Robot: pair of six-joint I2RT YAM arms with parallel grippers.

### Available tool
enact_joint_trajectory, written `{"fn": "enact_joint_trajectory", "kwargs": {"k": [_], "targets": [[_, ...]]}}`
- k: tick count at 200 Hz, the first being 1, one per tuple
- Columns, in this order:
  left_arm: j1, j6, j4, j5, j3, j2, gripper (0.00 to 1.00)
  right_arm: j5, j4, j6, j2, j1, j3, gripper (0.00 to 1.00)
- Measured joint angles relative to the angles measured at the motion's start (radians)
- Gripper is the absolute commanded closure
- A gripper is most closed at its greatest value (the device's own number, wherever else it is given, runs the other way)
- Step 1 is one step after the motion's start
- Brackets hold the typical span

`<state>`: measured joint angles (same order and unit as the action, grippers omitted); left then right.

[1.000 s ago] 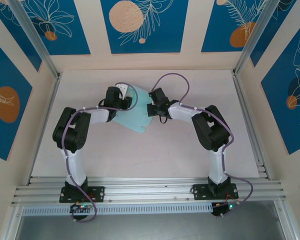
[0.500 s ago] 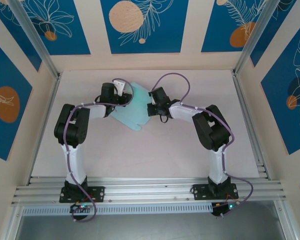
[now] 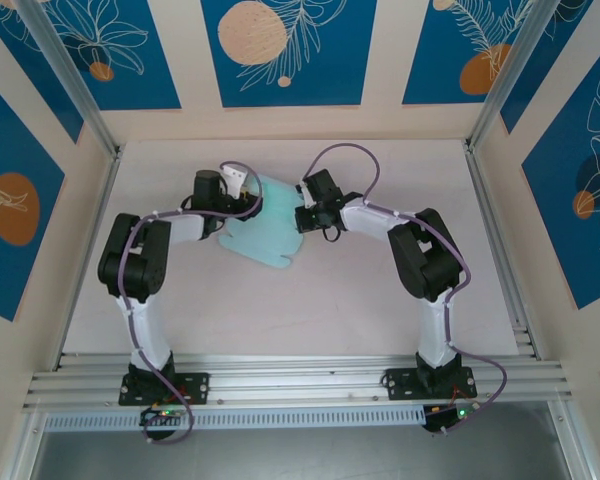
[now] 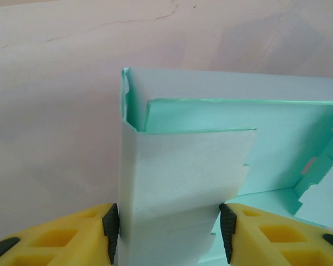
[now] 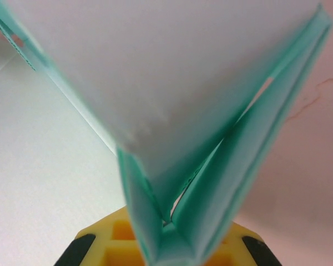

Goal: Fold the paper box

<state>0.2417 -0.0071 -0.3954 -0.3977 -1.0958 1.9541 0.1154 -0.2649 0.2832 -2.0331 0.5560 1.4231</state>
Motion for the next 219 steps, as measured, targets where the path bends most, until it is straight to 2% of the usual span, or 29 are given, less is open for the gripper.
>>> {"fn": "enact_joint_trajectory", "kwargs": {"k": [81, 166, 199, 219], "targets": [[0.003, -0.046, 0.109, 0.014, 0.105, -0.124, 0.52, -0.187, -0.304, -0.008, 0.002, 0.0, 0.114, 1.0], [0.01, -0.099, 0.198, 0.06, 0.128, -0.148, 0.54, -0.292, -0.406, -0.008, 0.002, 0.0, 0.146, 1.0], [0.012, -0.107, 0.224, 0.077, 0.114, -0.127, 0.6, -0.3, -0.418, -0.008, 0.0, 0.002, 0.158, 1.0], [0.017, -0.108, 0.243, 0.101, 0.103, -0.117, 0.72, -0.299, -0.42, -0.007, 0.0, 0.004, 0.159, 1.0]]}}
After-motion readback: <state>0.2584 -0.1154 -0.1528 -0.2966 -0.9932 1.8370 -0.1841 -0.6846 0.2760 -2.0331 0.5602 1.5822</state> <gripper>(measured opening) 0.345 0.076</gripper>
